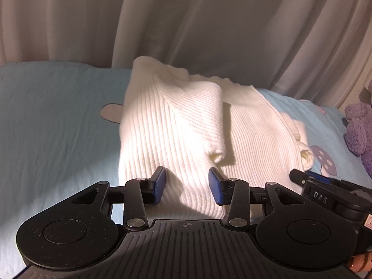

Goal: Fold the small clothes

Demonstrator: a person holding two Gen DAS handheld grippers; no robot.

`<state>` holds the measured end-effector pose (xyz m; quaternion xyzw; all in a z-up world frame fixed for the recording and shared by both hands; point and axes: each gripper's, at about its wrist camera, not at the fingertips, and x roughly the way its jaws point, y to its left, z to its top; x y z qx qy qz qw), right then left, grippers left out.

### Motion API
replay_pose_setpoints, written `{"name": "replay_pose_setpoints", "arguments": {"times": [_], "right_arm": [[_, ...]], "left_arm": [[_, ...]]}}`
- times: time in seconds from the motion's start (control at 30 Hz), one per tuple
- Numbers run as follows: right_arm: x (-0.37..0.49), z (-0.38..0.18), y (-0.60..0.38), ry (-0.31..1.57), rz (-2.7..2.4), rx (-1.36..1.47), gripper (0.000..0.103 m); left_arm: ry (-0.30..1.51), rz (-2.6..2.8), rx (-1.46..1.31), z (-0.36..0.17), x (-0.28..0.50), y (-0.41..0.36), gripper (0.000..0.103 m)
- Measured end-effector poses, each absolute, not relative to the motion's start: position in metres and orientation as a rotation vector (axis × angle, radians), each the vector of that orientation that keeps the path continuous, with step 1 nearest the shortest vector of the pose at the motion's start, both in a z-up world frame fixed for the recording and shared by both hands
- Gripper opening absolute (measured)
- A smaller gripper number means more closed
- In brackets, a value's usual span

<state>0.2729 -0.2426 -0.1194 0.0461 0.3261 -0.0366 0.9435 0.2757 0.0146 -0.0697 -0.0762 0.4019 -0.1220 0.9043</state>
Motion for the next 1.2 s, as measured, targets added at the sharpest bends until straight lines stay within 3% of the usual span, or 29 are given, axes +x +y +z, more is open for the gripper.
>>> {"name": "replay_pose_setpoints", "arguments": {"times": [0.13, 0.23, 0.33, 0.43, 0.67, 0.83, 0.97, 1.2], "right_arm": [[0.270, -0.105, -0.245, 0.633, -0.049, 0.127, 0.032], [0.275, -0.094, -0.246, 0.633, 0.072, 0.256, 0.040], [0.299, -0.097, -0.249, 0.711, 0.278, 0.513, 0.042], [0.330, -0.113, -0.245, 0.807, 0.445, 0.726, 0.046], [0.366, -0.132, -0.223, 0.909, 0.552, 0.815, 0.059], [0.375, -0.130, -0.215, 0.911, 0.599, 0.812, 0.058], [0.370, -0.119, -0.211, 0.882, 0.598, 0.756, 0.043], [0.372, -0.118, -0.207, 0.899, 0.618, 0.723, 0.040]], "left_arm": [[0.807, -0.311, -0.293, -0.045, 0.254, 0.035, 0.055], [0.713, -0.276, -0.297, -0.030, 0.239, 0.053, 0.076], [0.717, -0.117, -0.222, -0.036, 0.244, 0.063, 0.075], [0.767, -0.049, -0.338, -0.050, 0.253, 0.084, 0.075], [0.850, -0.025, -0.373, -0.077, 0.274, 0.091, 0.074], [0.851, -0.063, -0.362, -0.080, 0.282, 0.086, 0.074], [0.860, -0.077, -0.360, -0.081, 0.284, 0.080, 0.074], [0.869, -0.065, -0.355, -0.079, 0.283, 0.078, 0.074]]}}
